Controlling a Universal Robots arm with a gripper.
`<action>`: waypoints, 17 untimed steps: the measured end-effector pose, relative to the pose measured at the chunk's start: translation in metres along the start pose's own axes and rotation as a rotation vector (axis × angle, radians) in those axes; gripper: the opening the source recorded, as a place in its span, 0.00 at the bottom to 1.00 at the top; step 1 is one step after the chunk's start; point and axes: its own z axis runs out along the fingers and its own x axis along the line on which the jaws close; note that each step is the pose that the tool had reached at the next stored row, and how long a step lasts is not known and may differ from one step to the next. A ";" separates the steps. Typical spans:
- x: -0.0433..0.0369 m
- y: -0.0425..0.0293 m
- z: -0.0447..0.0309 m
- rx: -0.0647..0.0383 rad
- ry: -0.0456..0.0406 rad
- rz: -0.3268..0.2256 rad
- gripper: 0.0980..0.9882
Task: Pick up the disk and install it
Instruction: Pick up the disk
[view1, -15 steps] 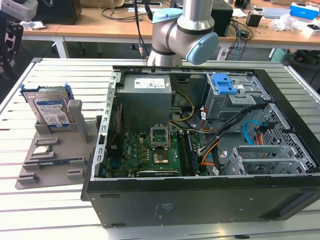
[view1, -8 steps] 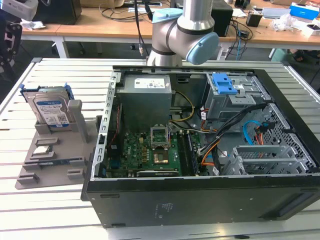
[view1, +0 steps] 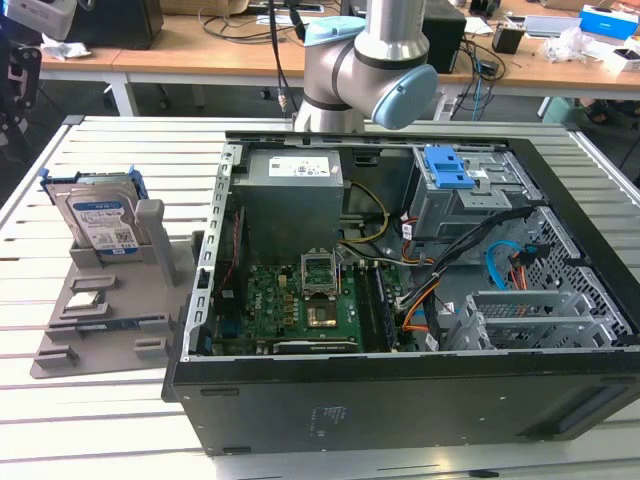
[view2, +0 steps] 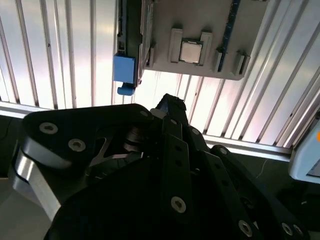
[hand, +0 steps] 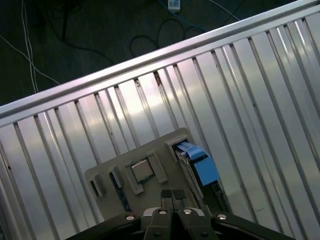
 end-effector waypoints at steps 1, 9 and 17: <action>0.0000 0.0000 0.0000 0.000 0.0007 -0.014 0.01; 0.0000 0.0000 0.0000 -0.002 0.0038 -0.084 0.01; 0.0000 0.0000 0.0000 -0.004 0.0077 -0.170 0.01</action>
